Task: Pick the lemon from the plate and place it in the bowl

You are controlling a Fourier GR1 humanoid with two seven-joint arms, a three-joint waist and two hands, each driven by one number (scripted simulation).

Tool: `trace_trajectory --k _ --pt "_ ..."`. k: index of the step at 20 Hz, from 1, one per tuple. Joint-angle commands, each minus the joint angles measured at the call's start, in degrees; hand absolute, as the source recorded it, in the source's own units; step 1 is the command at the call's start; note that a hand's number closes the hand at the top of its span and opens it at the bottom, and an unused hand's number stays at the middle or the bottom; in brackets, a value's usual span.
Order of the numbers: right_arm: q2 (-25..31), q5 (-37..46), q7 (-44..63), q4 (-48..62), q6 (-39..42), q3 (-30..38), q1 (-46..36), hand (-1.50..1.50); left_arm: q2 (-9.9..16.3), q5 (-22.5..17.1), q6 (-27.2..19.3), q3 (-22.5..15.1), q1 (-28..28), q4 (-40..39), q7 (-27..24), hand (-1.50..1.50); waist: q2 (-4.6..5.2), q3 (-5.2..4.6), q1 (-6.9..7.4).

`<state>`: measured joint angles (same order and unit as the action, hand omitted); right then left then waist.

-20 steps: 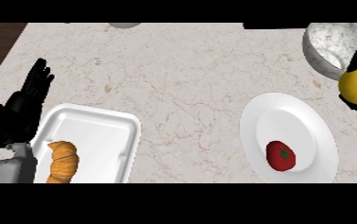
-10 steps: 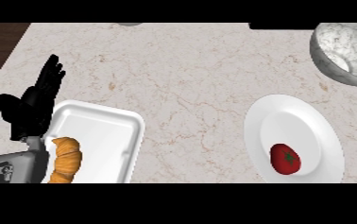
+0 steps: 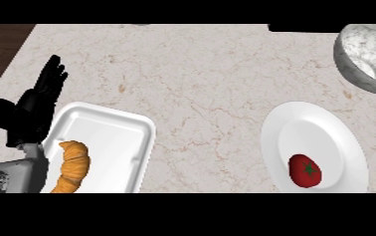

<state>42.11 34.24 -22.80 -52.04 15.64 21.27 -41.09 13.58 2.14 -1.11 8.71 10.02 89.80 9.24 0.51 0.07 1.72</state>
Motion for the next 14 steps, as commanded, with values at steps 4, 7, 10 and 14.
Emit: trace_trajectory --k 4,7,10,14 --pt "2.34 4.68 -7.56 21.6 -6.58 -0.92 -11.59 1.5 -1.79 1.2 -0.08 -1.59 -0.81 -1.4 -3.96 0.0 0.56 0.03 1.49" --pt "2.27 5.33 -12.55 27.42 -11.26 0.14 -11.6 1.5 0.37 -0.33 1.58 -0.6 1.76 0.42 0.26 0.0 0.66 0.11 1.65" --pt "4.32 14.24 -2.46 28.4 -11.29 -6.93 -9.68 1.5 0.05 0.64 0.8 -0.59 2.59 -2.63 -1.35 0.0 1.5 -0.01 2.59" --pt "3.59 12.7 -6.3 36.23 -10.63 -4.8 -9.16 -1.5 -1.48 0.58 0.26 -2.05 2.74 0.49 0.54 0.0 1.39 0.28 2.97"
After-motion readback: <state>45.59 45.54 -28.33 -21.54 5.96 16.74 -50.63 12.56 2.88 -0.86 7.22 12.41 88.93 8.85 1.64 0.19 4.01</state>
